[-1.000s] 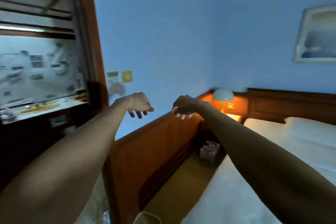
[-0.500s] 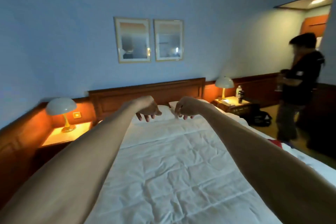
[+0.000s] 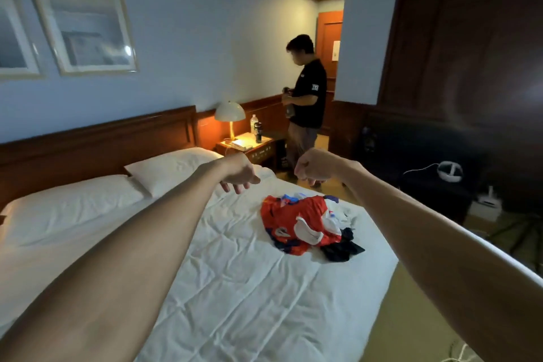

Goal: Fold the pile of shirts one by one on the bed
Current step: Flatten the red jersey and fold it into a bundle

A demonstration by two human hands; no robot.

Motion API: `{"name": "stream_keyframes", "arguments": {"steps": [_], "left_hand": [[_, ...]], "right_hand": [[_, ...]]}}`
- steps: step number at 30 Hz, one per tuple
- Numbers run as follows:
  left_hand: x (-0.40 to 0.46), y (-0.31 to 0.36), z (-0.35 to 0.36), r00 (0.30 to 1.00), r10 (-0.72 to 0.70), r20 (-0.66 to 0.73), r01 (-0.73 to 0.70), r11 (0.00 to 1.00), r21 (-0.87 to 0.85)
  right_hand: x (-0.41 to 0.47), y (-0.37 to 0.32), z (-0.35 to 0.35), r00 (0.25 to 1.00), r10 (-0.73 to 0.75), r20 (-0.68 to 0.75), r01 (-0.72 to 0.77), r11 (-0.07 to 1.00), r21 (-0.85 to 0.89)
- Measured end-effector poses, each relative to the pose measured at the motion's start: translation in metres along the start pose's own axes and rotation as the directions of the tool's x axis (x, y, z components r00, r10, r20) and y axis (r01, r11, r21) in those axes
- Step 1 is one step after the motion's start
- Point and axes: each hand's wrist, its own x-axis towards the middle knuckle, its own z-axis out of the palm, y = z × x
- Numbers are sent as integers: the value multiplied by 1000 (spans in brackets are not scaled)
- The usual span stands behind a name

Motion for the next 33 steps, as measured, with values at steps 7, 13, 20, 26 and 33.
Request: {"name": "stream_keyframes", "arguments": {"steps": [7,13,20,26,33], "left_hand": [[147,9,67,990,139,-22,-139,990,17],[307,-1,146,996,85,-34,-86,996,-37],[482,-22,263,999,-47,-22,47,999,15],[568,-60,362,997,-74,-25,76,990,121],[631,-101,428,996,-79,28,71,971,229]], "right_hand": [[95,126,34,995,91,41,-90,996,-24],[210,252,98,982,139,125,-139,990,-3],[315,393,228,947,178,268,-191,981,24],[350,458,345,904,280,324,-334,935,122],[368,480,419,881,426,206,-448,892,69]]}}
